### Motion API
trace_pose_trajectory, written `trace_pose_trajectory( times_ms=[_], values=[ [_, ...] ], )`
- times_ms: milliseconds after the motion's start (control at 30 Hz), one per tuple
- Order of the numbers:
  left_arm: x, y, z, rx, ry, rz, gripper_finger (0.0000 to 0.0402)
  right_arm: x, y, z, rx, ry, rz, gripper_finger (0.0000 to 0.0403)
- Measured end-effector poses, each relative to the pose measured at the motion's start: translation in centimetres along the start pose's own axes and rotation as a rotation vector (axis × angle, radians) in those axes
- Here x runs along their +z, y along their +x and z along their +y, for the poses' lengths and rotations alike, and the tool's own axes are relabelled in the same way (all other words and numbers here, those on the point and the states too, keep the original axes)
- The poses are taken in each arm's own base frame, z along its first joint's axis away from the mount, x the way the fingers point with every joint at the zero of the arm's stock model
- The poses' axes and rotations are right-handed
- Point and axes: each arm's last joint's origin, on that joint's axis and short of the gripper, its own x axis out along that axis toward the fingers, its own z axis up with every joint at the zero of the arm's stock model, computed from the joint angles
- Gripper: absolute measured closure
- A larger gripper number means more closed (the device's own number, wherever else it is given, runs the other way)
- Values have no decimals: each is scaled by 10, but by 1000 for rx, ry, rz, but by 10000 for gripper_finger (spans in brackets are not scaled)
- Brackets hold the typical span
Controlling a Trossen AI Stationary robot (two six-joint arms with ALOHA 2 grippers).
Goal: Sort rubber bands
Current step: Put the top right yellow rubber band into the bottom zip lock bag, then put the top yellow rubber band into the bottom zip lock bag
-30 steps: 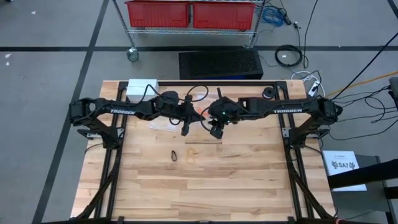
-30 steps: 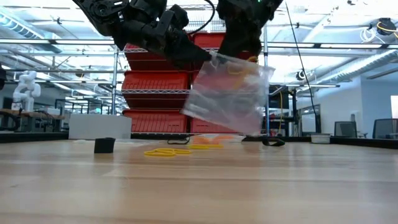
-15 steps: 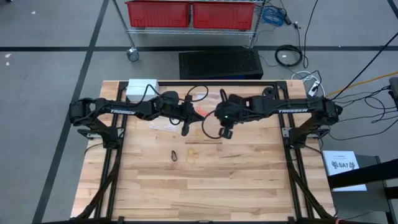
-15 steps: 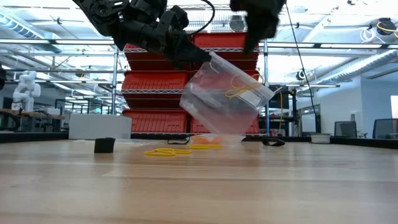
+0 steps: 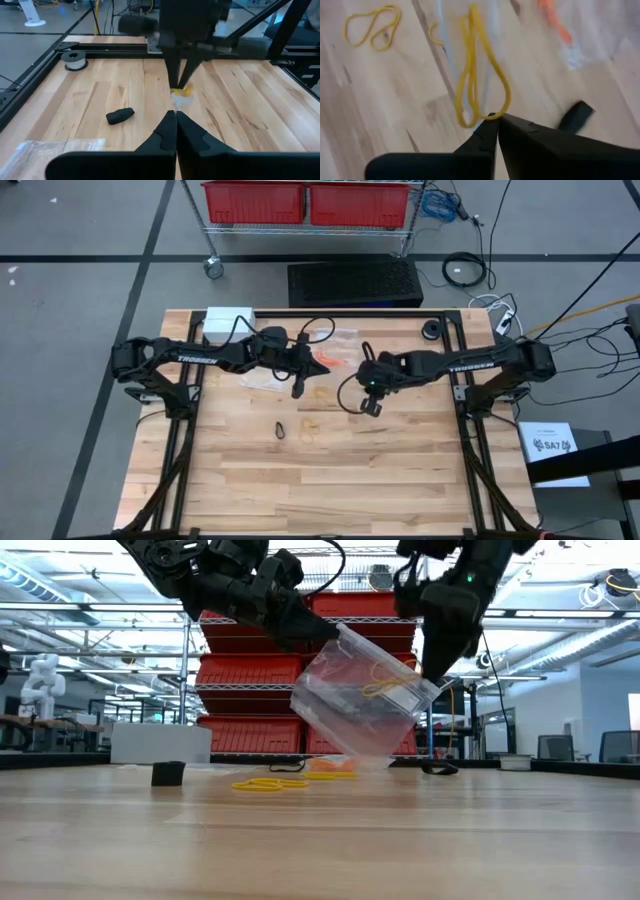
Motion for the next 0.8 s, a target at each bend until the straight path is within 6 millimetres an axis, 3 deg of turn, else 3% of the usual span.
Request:
trace_pose_trajectory(
  times_ms=[367, 800],
  values=[
    [-1, 0, 0, 0, -9, 6, 402, 24, -20, 6, 47, 14, -130, 402],
    [-3, 0, 1, 25, -17, 32, 402, 39, -39, 15, 64, -14, -209, 403]
  ],
)
